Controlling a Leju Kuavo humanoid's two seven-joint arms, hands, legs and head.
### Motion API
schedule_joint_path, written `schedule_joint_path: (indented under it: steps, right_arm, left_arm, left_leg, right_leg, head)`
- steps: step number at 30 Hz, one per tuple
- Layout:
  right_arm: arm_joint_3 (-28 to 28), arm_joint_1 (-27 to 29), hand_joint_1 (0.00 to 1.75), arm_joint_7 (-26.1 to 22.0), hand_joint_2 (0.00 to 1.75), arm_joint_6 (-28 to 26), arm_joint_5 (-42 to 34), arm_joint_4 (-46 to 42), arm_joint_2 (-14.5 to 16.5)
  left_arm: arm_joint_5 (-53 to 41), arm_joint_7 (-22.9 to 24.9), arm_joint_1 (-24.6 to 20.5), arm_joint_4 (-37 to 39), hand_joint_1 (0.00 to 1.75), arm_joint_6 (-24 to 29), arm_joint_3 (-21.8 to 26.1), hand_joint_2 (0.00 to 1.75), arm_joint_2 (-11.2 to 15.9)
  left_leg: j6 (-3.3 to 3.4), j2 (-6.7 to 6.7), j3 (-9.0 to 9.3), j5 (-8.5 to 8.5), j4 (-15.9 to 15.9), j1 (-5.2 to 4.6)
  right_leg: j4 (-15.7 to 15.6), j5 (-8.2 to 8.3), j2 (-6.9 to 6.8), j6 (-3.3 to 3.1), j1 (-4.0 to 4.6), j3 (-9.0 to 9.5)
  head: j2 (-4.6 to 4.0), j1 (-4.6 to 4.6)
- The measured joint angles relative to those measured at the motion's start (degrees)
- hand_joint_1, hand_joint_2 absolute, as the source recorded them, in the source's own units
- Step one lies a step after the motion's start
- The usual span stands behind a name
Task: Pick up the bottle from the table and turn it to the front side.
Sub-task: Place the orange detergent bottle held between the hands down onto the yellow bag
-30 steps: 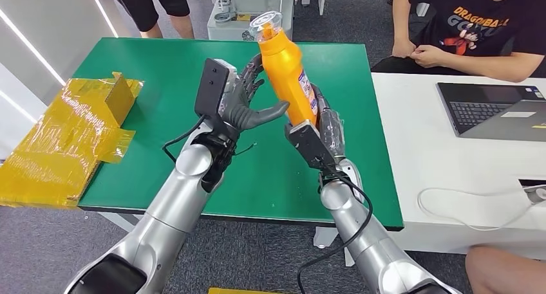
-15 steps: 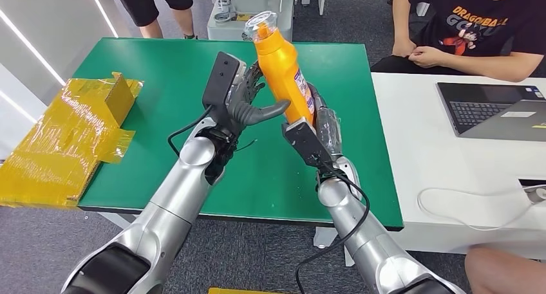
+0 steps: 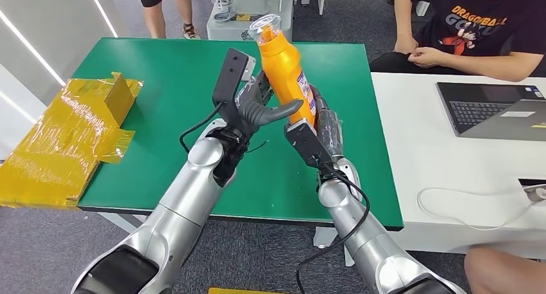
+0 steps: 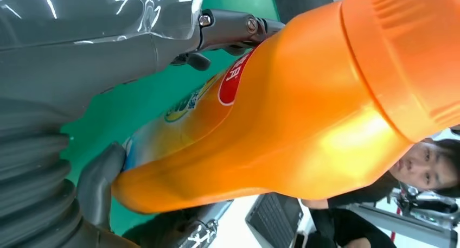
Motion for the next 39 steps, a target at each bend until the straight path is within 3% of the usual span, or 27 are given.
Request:
schedule_joint_path:
  steps: [15,26,39]
  right_arm:
    - [0.3,-1.8,1.75,1.5,1.75,0.0,2.5,1.5,0.6]
    - [1.3,-4.1,1.75,3.5,1.75,0.2,4.1,4.3,1.6]
    - [1.5,-5.1,1.75,2.6,1.75,1.1,4.4,6.3,3.0]
  left_arm:
    - [8.3,-0.1,0.1,-3.1,0.0,4.7,-2.5,1.75,-1.0]
    - [9.5,-2.2,0.5,-3.1,0.0,4.7,-2.5,1.75,-0.9]
    - [7.3,-4.0,0.9,-3.0,0.0,6.3,-2.5,1.75,-0.4]
  left_leg:
    - [0.0,0.0,0.0,0.0,0.0,0.0]
    - [0.0,0.0,0.0,0.0,0.0,0.0]
    - [0.0,0.0,-0.01,0.0,0.0,0.0]
  right_leg:
    - [0.0,0.0,0.0,0.0,0.0,0.0]
    - [0.0,0.0,-0.01,0.0,0.0,0.0]
    - [0.0,0.0,0.0,0.0,0.0,0.0]
  head:
    - [0.0,0.01]
    - [0.0,0.0]
    - [0.0,0.0]
